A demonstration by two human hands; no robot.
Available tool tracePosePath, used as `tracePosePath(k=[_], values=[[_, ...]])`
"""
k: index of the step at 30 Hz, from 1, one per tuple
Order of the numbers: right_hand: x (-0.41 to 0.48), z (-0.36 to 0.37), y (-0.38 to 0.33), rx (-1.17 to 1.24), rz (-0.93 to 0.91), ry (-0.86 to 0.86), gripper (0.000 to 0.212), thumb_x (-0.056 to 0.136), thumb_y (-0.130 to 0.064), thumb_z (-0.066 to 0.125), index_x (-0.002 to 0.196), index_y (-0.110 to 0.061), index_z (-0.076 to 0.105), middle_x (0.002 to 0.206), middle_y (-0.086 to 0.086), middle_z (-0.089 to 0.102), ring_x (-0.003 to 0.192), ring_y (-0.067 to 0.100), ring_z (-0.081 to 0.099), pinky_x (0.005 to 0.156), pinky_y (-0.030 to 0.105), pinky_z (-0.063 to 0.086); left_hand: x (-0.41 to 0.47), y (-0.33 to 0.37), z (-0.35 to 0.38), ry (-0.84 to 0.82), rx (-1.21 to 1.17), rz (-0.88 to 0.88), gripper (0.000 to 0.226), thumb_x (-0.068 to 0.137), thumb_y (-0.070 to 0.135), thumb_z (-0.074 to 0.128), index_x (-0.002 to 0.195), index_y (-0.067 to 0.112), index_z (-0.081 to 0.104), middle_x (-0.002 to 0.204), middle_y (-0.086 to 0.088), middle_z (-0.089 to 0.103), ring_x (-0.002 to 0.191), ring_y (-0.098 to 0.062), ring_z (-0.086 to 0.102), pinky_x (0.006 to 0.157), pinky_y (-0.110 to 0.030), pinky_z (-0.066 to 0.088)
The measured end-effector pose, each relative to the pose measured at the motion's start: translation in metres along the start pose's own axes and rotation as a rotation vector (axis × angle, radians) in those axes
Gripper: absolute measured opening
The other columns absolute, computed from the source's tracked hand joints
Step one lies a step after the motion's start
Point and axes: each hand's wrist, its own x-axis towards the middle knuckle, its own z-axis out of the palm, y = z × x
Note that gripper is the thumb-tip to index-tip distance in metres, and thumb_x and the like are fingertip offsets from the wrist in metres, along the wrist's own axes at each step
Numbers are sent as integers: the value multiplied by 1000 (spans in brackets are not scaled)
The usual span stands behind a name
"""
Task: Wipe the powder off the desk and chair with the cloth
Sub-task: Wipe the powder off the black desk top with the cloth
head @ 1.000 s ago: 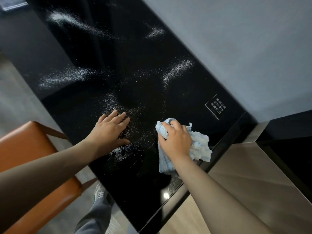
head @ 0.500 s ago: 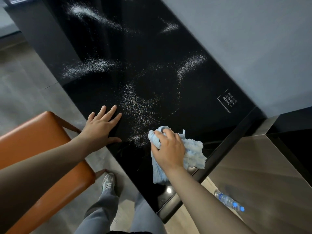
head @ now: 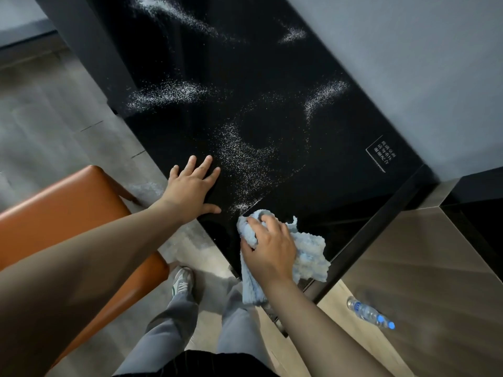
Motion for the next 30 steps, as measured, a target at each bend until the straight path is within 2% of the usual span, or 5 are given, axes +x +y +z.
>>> tracePosePath(k=[12,17,26,30], values=[[-40,12,-31,-17,15,-8,47,73,-36,70,119,-30,62,117,-7,58,102,19,55,78,32,51,4,2,1,-2,22,-13,101,80,64,60,154,26,2,161,-1,-11,147,-34,-7,116,-58,11],[-55,15,-43,-24,30,-10,47,67,-36,75,113,-32,64,116,-7,60,100,18,57,77,32,52,5,1,1,-6,13,-9,101,80,63,60,154,25,2,161,-2,-11,147,-35,-7,115,-59,11],[-55,0,-48,71,3,-146,42,78,-37,64,119,-31,65,117,-9,59,99,18,56,77,30,47,5,-1,-5,-31,29,4,101,80,61,62,154,25,3,161,-2,-11,147,-35,-4,116,-58,14],[-44,-16,-40,182,110,-18,37,81,-34,64,117,-30,67,107,-12,59,95,15,54,73,27,42,4,-1,-9,-54,35,3,101,81,60,62,154,26,2,161,-2,-11,147,-34,-5,116,-57,15]])
